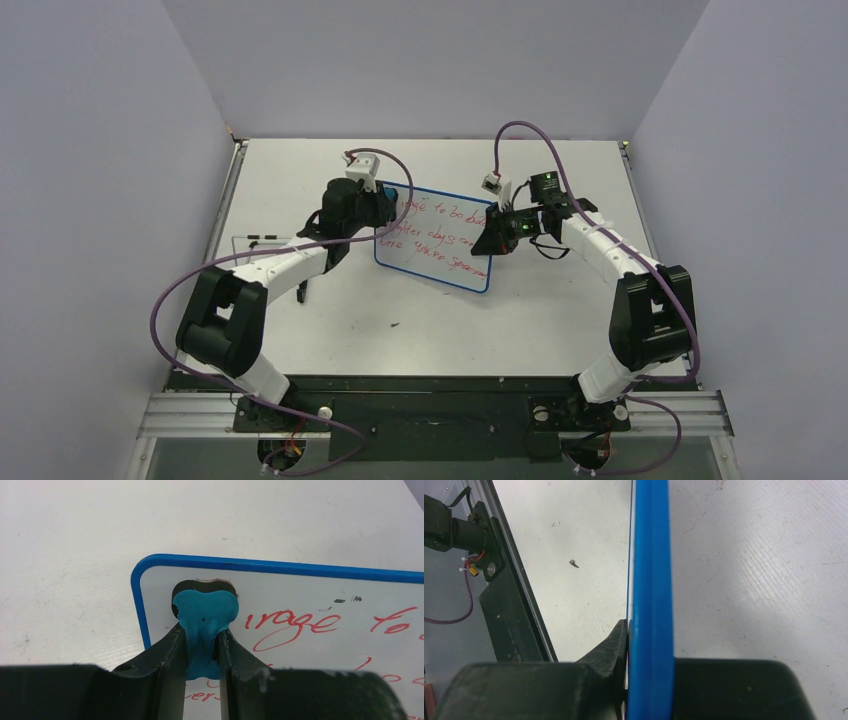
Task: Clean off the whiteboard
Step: Erase the whiteboard at the whiteboard stand.
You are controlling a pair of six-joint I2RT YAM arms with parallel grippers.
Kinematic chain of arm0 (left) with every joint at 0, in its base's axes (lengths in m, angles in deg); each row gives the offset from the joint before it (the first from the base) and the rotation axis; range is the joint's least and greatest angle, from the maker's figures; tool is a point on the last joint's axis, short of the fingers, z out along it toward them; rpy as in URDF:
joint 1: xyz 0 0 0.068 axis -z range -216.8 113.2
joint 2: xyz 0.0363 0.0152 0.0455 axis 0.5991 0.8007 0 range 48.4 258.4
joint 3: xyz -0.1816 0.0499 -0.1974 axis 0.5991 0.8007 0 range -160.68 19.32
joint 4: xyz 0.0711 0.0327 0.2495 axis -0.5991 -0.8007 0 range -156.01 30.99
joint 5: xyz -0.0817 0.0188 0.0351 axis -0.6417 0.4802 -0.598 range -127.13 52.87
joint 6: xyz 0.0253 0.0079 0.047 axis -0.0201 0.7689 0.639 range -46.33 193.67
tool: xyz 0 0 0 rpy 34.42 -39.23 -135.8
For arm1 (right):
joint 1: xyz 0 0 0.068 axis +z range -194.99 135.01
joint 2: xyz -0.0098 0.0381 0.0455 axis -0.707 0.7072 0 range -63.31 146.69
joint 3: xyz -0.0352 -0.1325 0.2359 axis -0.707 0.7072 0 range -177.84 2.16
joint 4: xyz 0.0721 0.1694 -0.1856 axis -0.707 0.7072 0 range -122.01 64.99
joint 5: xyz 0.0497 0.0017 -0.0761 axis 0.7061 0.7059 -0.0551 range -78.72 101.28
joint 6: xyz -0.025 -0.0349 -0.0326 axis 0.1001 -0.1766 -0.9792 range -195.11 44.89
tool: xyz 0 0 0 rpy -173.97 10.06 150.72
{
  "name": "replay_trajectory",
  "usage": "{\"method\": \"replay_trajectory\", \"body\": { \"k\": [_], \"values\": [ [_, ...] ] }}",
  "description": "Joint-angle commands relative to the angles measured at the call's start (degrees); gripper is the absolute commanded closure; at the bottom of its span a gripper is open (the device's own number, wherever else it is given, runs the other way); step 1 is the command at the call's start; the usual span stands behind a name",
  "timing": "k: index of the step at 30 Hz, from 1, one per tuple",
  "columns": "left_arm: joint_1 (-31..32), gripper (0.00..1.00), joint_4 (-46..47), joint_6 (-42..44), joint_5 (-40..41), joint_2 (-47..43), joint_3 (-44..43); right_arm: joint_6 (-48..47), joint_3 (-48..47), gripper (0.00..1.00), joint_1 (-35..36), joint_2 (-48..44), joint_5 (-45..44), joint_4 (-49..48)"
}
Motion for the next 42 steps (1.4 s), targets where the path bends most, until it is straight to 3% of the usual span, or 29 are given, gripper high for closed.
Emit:
{"method": "replay_trajectory", "body": {
  "k": [1, 11, 19, 28, 34, 38, 42],
  "values": [
    [2.0, 1.0, 4.7, 2.1, -7.3, 1.1, 0.3, -3.7, -1.3, 1.0, 1.8, -0.8, 2.8, 2.8],
    [0.0, 1.0, 2.3, -0.4, -0.1, 0.4, 1.4, -3.7, -1.1, 1.0, 1.7, -1.5, 3.0, 2.8],
    [4.4, 1.0, 4.9, 4.8, -8.4, 0.0, 3.2, -3.8, -1.2, 1.0, 1.9, -1.0, 3.2, 2.8],
    [0.8, 1.0, 4.2, -3.0, 1.7, -0.5, 3.5, -3.9, -1.2, 1.0, 1.8, -0.7, 3.1, 2.8],
    [4.5, 1.0, 4.1, 3.8, -7.4, 0.7, 2.4, -3.9, -1.1, 1.0, 1.9, -0.8, 3.1, 2.8],
    [5.8, 1.0, 2.4, 4.2, -2.3, 0.4, 2.0, -3.9, -1.1, 1.0, 1.8, -0.9, 3.1, 2.8],
    [1.9, 1.0, -1.1, 0.8, 2.9, -0.9, 0.8, -3.9, -1.1, 1.0, 1.8, -1.1, 3.2, 2.8]
  ]
}}
